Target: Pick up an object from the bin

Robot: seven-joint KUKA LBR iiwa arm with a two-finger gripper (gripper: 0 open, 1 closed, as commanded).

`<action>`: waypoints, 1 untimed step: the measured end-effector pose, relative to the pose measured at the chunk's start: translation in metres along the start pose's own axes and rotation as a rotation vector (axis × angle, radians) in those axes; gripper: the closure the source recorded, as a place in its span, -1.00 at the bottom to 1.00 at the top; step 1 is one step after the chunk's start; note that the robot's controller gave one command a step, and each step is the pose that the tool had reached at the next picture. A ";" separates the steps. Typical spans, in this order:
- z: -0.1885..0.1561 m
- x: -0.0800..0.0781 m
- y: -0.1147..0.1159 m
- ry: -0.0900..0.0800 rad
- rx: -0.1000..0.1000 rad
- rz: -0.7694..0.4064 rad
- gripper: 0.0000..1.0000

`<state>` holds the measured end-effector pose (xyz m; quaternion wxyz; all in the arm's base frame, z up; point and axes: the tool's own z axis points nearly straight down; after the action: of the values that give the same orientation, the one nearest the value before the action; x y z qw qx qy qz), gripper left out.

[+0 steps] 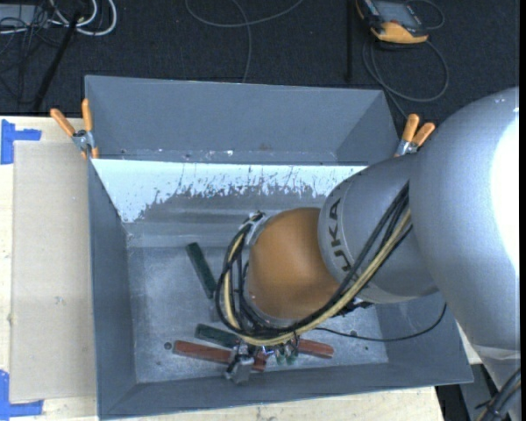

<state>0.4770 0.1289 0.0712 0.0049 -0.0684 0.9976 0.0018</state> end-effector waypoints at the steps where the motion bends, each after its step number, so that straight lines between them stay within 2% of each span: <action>1: 0.001 0.002 0.000 0.007 0.002 -0.001 1.00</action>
Offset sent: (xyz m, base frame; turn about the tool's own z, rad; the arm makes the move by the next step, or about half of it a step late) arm 0.0000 0.0000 0.0000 0.0000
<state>0.4754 0.1284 0.0703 0.0014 -0.0688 0.9976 0.0006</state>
